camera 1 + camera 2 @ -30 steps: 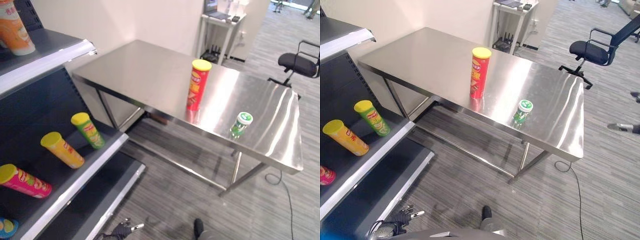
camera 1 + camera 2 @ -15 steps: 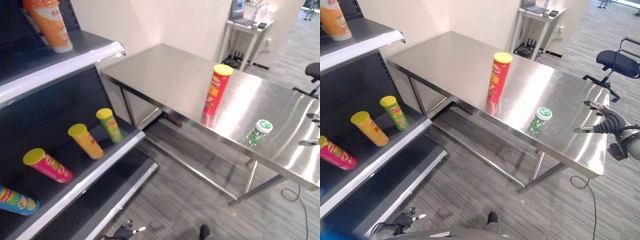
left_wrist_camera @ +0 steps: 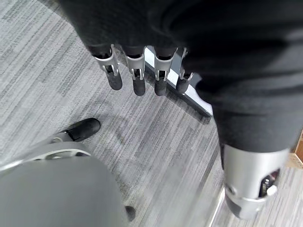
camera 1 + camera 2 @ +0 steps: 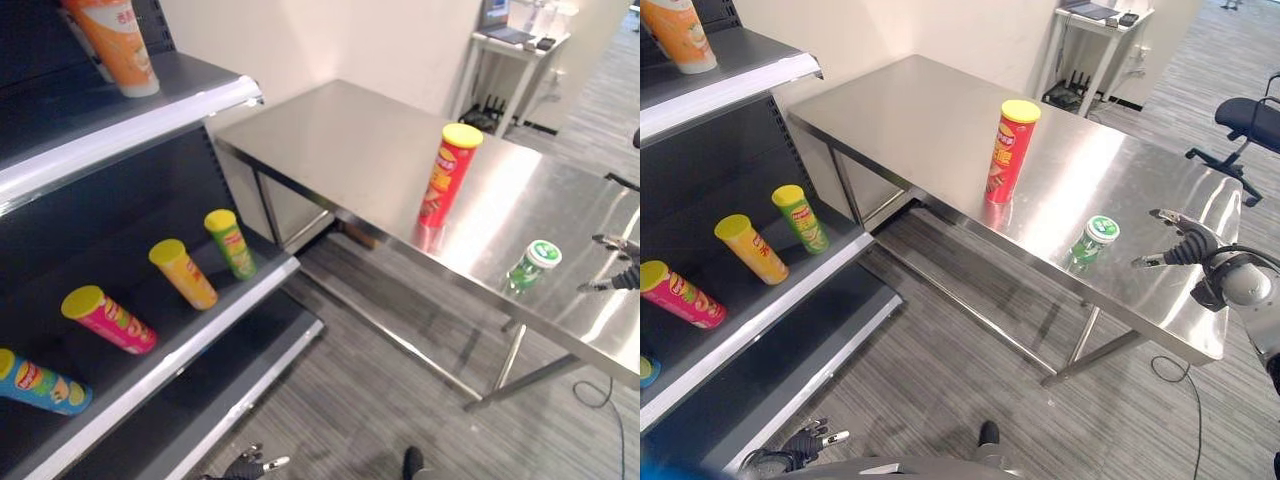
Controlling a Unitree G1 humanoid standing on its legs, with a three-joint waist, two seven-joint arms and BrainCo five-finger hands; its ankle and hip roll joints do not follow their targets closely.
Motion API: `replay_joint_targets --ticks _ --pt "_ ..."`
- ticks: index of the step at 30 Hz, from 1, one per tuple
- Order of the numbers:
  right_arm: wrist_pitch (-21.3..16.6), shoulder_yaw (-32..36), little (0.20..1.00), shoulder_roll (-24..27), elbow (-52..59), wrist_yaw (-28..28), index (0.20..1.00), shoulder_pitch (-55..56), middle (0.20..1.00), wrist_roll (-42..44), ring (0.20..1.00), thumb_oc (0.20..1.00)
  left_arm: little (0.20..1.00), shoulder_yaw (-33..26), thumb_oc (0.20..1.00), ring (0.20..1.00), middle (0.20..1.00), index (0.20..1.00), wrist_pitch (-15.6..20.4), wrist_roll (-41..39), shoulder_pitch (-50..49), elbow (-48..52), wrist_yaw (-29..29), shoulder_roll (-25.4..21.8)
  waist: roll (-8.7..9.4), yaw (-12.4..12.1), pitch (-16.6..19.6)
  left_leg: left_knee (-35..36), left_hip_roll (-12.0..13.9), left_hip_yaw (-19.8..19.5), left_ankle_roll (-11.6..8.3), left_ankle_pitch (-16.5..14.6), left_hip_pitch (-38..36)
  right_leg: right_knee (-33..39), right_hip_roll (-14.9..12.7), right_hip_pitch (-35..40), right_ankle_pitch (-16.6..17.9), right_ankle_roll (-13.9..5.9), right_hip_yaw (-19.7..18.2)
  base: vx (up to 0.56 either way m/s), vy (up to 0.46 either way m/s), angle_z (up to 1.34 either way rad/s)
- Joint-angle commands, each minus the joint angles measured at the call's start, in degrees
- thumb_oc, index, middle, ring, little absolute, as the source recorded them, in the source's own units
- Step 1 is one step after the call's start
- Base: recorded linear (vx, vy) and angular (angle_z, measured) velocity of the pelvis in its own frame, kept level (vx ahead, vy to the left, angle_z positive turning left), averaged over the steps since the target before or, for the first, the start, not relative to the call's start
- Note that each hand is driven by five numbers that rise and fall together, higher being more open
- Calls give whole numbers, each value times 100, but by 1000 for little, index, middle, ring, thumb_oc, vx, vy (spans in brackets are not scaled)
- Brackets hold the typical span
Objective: Put the goods on the table back onto the shelves and tidy them up.
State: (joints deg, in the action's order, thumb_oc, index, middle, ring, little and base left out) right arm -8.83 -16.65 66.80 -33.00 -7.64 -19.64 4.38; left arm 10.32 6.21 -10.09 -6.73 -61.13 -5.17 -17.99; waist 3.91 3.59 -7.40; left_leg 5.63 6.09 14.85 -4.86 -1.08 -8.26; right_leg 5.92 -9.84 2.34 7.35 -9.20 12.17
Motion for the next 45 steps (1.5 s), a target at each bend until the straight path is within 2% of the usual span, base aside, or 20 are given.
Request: replay_joint_targets --ticks 1,7,11,25,44,45 --pt "-115 -304 1000 40 -106 223 1000 -756 1000 -71 1000 1000 1000 40 1000 1000 1000 1000 163 -84 313 -128 39 -79 13 -266 -76 -63 416 -249 -406 72 34 -92 -127 305 -353 -335 155 -2 -36 4" --pt "-166 -340 1000 20 85 179 1000 -686 1000 -31 1000 1000 1000 33 1000 1000 1000 1000 165 -109 267 -132 41 -36 0 -281 -60 -63 474 -275 -435 80 34 -92 -73 334 -417 -311 194 6 -20 2" --pt "-171 -591 1000 -58 -57 169 1000 -839 1000 -157 1000 1000 1000 47 1000 1000 1000 1000 180 -113 295 -125 58 -31 17 -318 -52 -63 516 -271 -460 102 31 -92 -27 366 -451 -292 225 4 -8 0" --pt "-107 -800 1000 -290 -423 180 1000 -1009 1000 -247 1000 1000 1000 -8 1000 1000 1000 1000 179 -167 250 -148 79 -41 18 -423 -69 -63 588 -361 -507 146 101 -92 26 366 -505 -258 310 1 -13 3" --pt "-91 -825 1000 -443 -473 198 1000 -1038 1000 -236 1000 1000 1000 -23 1000 1000 1000 1000 187 -190 219 -123 111 -69 3 -473 -71 -63 603 -448 -520 154 131 -92 58 398 -551 -234 387 2 -5 4" --pt "-87 -841 868 -447 -492 192 868 -1039 868 -260 868 868 1000 -23 1000 1000 1000 1000 187 -194 225 -122 108 -73 1 -477 -67 -63 604 -452 -520 152 130 -92 56 398 -553 -231 392 0 0 0"
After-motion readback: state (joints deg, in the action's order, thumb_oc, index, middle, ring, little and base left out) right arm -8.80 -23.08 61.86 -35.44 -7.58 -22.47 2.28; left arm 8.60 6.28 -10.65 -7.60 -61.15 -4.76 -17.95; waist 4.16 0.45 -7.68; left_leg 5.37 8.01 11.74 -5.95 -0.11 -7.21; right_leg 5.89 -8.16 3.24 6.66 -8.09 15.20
